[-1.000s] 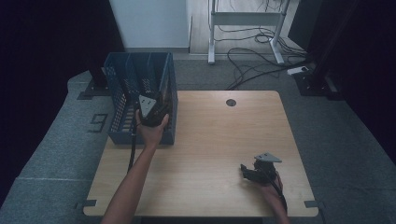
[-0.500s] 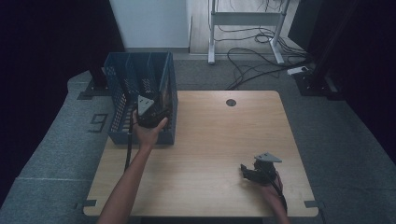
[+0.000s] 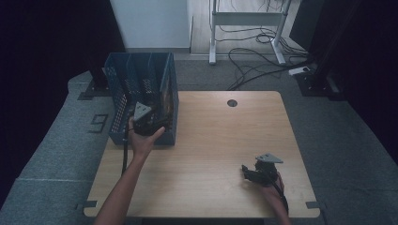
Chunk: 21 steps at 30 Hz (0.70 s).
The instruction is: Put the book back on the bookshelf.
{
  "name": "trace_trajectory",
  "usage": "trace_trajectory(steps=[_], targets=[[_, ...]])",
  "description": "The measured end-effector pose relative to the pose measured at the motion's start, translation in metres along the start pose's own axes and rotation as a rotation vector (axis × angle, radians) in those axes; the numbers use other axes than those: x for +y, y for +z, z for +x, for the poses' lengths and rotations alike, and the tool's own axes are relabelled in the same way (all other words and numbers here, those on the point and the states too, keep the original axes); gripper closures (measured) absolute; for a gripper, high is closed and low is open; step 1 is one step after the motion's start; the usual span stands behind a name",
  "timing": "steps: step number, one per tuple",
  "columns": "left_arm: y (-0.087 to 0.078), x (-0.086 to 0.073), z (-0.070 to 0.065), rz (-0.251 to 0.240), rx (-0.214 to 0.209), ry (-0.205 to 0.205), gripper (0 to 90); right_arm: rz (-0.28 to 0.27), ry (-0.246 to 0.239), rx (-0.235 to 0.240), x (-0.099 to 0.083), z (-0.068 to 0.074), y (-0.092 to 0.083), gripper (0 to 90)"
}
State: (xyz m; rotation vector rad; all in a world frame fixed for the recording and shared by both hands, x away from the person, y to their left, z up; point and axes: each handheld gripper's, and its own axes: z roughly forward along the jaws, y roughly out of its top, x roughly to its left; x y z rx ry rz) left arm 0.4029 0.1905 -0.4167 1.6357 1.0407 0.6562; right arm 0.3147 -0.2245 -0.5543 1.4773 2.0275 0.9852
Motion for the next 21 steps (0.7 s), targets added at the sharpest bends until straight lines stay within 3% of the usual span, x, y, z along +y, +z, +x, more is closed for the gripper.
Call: trace_trajectory(steps=[12,21], targets=[[-0.023,-0.025,-0.009,0.04,-0.051,-0.006,26.7,0.0,0.002,-0.003,0.0,0.0,0.0,24.3],[-0.042,-0.06,-0.012,0.073,-0.091,-0.032,26.8,0.001,0.001,-0.003,0.0,0.0,0.0,24.3]])
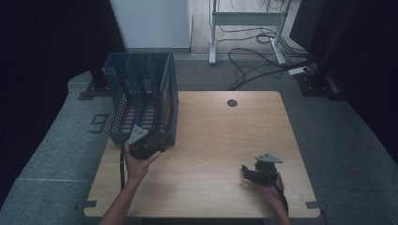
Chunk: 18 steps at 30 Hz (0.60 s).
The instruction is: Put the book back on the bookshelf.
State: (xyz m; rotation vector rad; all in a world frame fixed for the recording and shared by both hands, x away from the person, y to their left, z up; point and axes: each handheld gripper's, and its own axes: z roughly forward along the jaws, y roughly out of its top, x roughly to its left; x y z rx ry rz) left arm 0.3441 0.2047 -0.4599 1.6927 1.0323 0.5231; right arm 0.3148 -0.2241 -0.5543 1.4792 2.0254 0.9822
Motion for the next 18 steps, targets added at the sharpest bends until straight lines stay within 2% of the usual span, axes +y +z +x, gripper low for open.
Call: trace_trajectory(steps=[5,9,13,18], targets=[[-0.006,-0.022,-0.001,0.035,-0.029,-0.012,26.6,0.001,-0.003,-0.002,0.0,0.0,0.0,24.3],[-0.008,-0.041,-0.003,0.073,-0.027,-0.01,26.5,0.003,-0.006,-0.006,0.0,0.001,0.0,24.3],[-0.006,-0.059,-0.006,0.133,-0.029,0.014,25.9,0.003,-0.008,-0.007,0.0,0.001,0.0,24.3],[-0.005,-0.069,-0.006,0.149,-0.029,0.019,26.2,0.003,-0.012,-0.01,0.0,0.001,0.0,24.5]])
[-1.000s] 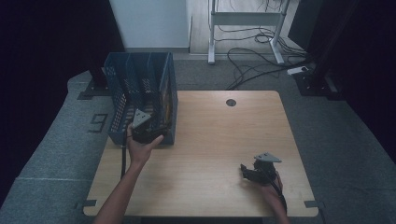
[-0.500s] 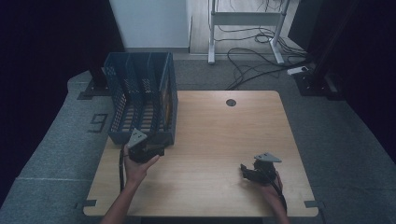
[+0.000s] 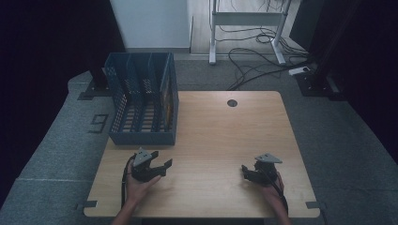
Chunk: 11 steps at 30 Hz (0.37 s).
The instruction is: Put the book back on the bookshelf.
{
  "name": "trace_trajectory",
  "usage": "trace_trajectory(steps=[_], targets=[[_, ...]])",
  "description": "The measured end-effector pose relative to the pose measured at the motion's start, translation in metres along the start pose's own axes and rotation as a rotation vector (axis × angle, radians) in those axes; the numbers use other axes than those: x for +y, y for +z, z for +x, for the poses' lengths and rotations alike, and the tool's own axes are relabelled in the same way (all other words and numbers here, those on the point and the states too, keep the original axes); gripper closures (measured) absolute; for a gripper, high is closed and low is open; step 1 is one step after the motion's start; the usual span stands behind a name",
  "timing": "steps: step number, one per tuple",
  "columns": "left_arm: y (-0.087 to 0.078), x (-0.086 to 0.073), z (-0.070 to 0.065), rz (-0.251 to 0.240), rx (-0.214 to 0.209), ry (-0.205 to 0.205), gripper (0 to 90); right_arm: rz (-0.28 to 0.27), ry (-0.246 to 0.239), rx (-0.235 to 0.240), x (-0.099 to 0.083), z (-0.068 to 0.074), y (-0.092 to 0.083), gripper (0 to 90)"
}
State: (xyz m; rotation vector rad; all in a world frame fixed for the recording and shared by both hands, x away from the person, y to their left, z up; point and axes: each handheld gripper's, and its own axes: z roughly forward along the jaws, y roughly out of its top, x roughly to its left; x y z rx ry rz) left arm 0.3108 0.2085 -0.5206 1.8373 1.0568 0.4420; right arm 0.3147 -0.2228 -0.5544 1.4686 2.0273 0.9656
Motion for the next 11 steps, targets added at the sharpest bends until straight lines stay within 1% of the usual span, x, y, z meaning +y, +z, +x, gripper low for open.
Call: trace_trajectory(steps=[4,8,11], targets=[[0.0022,-0.0032,0.0005,0.024,0.003,0.006,25.7,0.0,0.0,-0.001,0.0,0.0001,0.0,24.5],[0.0051,-0.0062,0.0003,0.03,0.014,0.014,25.9,0.001,-0.002,-0.002,0.0001,0.0003,0.0001,24.5],[0.0089,-0.0084,0.0014,0.054,0.017,0.012,25.8,0.001,-0.002,-0.002,0.0001,0.0002,0.0001,24.4]])
